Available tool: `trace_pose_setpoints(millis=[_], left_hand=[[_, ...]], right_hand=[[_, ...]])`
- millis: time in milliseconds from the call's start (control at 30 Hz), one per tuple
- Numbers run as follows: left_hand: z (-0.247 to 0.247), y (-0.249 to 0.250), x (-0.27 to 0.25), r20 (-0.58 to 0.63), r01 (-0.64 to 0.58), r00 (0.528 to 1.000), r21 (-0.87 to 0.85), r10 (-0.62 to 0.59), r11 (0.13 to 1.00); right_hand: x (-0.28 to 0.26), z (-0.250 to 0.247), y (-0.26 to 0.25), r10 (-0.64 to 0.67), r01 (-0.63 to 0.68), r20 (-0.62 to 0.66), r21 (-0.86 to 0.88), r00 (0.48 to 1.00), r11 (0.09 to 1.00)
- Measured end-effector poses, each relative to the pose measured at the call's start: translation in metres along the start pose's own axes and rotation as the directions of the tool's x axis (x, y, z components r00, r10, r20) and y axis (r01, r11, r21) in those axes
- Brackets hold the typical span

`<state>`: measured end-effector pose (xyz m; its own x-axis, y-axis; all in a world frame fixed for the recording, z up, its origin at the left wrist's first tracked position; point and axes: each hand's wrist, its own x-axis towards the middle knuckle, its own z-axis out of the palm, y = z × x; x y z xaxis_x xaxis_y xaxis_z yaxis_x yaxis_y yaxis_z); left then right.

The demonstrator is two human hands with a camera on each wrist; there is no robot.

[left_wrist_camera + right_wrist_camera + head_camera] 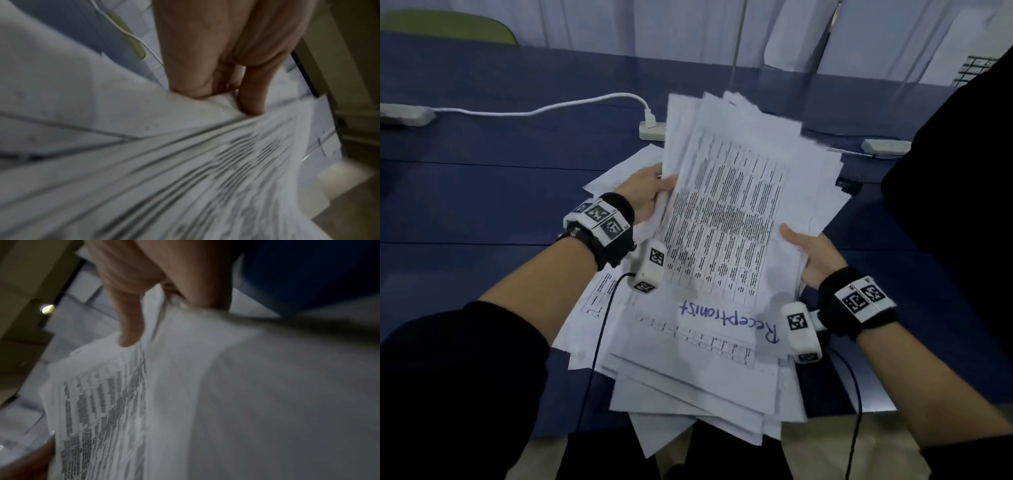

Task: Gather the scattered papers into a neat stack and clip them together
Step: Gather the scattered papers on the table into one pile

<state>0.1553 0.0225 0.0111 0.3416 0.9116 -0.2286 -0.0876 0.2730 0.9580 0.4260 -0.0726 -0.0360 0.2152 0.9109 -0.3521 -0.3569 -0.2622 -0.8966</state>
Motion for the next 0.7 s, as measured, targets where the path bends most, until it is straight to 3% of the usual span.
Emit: trace_pose_setpoints(millis=[133, 200, 267, 333, 467, 533, 567, 600, 633, 667, 700], left_hand=[[-0.001, 0.015, -0.002, -0.075, -0.078, 0.995, -0.122, 0.069, 0.990], [-0.003, 0.018, -0.001, -0.112, -0.074, 0.991, -0.014, 0.072, 0.997], [0.003, 0.018, 0.000, -0.101, -0.051, 0.993, 0.134, 0.065, 0.990], [0.009, 0.018, 0.004, -0.081, -0.071, 0.993, 0.156, 0.084, 0.985], [0.010, 0.027, 0.000, -0.048, -0.016, 0.999, -0.003, 0.016, 1.000], [0.009, 0.034, -0.007, -0.076, 0.085, 0.994, 0.181, -0.072, 0.980], [0.006, 0.032, -0.008, -0.094, 0.136, 0.990, 0.407, -0.107, 0.903], [0.002, 0.028, -0.010, -0.121, 0.184, 0.983, 0.677, -0.139, 0.713], [-0.005, 0.021, -0.010, -0.164, 0.226, 0.971, 0.863, -0.172, 0.451], [-0.013, 0.012, -0.008, -0.207, 0.249, 0.960, 0.938, -0.188, 0.239], [-0.021, 0.004, -0.007, -0.265, 0.297, 0.941, 0.945, -0.209, 0.137]], right_hand=[[-0.006, -0.003, -0.018, -0.079, 0.079, 0.001, 0.080, 0.997, 0.994], [-0.004, -0.010, -0.022, -0.046, 0.033, 0.091, 0.144, 0.995, 0.989], [-0.003, -0.009, -0.017, 0.036, -0.044, 0.136, 0.052, 0.990, 0.998], [-0.005, -0.002, -0.015, 0.038, -0.034, 0.073, -0.052, 0.997, 0.998], [-0.007, -0.006, -0.026, -0.063, 0.060, -0.041, -0.066, 0.997, 0.996], [-0.001, -0.022, -0.033, -0.065, 0.053, -0.101, -0.124, 0.993, 0.991], [-0.002, -0.027, -0.037, -0.065, 0.036, -0.158, -0.180, 0.985, 0.983], [0.000, -0.035, -0.041, -0.060, -0.007, -0.247, -0.265, 0.967, 0.964], [0.003, -0.044, -0.043, -0.070, -0.053, -0.325, -0.355, 0.943, 0.934], [0.006, -0.051, -0.044, -0.068, -0.115, -0.384, -0.435, 0.921, 0.893], [0.007, -0.054, -0.044, -0.061, -0.171, -0.417, -0.497, 0.907, 0.851]])
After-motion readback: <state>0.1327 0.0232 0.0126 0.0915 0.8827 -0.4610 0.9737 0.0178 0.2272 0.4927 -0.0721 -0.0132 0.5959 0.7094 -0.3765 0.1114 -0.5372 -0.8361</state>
